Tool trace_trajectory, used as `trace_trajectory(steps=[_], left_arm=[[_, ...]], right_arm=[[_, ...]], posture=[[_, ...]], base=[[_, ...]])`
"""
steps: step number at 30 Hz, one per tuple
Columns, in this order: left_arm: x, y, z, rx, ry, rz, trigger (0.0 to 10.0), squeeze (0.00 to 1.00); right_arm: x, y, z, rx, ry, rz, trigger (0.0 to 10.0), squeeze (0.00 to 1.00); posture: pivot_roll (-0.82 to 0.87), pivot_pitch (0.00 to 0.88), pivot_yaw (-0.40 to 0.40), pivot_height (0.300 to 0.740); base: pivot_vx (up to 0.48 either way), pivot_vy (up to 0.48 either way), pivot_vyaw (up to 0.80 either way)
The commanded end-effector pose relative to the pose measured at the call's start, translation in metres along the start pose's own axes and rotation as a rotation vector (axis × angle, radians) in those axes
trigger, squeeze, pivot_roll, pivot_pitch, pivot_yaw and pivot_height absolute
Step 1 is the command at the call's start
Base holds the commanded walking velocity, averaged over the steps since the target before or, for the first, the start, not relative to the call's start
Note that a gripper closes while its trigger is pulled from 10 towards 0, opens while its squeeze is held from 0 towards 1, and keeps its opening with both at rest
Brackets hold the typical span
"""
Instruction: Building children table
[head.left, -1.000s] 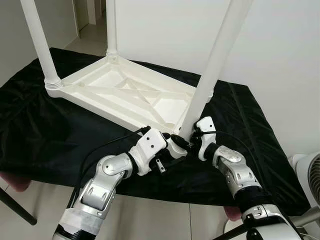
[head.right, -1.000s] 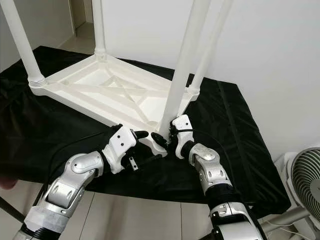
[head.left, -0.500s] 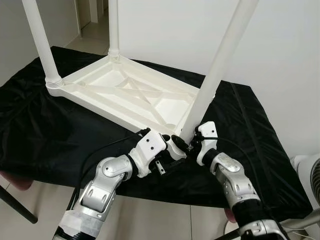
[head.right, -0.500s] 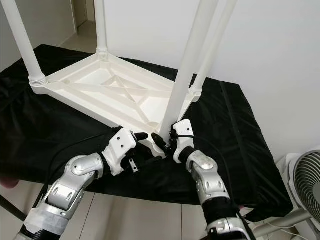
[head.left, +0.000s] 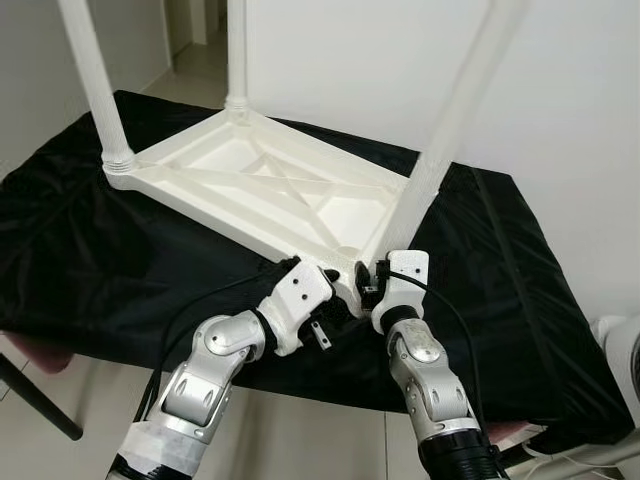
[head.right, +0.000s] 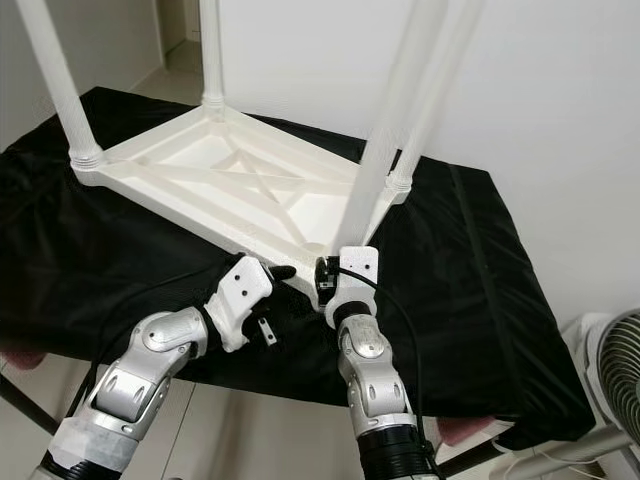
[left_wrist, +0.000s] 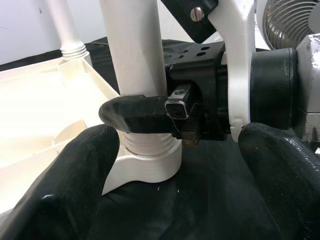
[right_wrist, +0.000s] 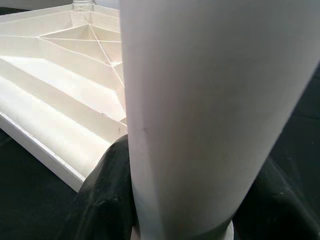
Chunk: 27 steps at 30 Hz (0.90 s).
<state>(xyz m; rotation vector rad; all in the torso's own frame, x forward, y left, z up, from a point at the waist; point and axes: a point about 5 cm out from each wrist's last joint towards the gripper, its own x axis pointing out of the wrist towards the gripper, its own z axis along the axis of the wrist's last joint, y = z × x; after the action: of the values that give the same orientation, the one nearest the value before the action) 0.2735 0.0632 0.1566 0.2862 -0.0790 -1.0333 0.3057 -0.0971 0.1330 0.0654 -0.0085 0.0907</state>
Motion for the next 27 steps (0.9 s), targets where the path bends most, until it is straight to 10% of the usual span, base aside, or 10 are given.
trace_trajectory(steps=[1, 11, 12, 20, 21, 27], left_arm=[[0.003, -0.002, 0.003, -0.005, -0.012, 0.039, 10.0, 0.0], [0.0, -0.002, 0.0, 0.0, -0.005, 0.03, 10.0, 0.0], [-0.002, -0.003, -0.001, 0.001, -0.001, 0.03, 10.0, 0.0], [-0.005, -0.004, -0.002, 0.0, 0.006, 0.028, 10.0, 0.0], [-0.006, -0.004, -0.002, 0.0, 0.008, 0.028, 10.0, 0.0], [-0.007, -0.004, -0.003, 0.005, 0.011, 0.025, 10.0, 0.0]], right_arm=[[-0.005, -0.007, 0.009, 0.014, -0.049, -0.091, 10.0, 0.0], [-0.006, -0.013, 0.008, -0.013, -0.034, -0.132, 10.0, 0.0], [-0.006, -0.015, 0.009, -0.001, -0.04, -0.118, 10.0, 1.0], [-0.009, -0.029, 0.022, -0.016, -0.107, 0.061, 10.0, 1.0], [-0.009, -0.03, 0.022, -0.015, -0.096, 0.12, 10.0, 0.0], [-0.007, -0.039, 0.018, -0.056, -0.06, 0.295, 10.0, 0.0]], posture=[[0.01, 0.0, -0.148, 0.74], [0.01, 0.0, -0.149, 0.74], [0.01, 0.0, -0.155, 0.74], [0.01, 0.0, -0.16, 0.74], [0.01, 0.0, -0.159, 0.74], [0.01, 0.0, -0.16, 0.74]], base=[[0.0, 0.0, 0.0], [0.0, 0.0, 0.0], [0.0, 0.0, 0.0], [0.0, 0.0, 0.0], [0.0, 0.0, 0.0], [0.0, 0.0, 0.0]])
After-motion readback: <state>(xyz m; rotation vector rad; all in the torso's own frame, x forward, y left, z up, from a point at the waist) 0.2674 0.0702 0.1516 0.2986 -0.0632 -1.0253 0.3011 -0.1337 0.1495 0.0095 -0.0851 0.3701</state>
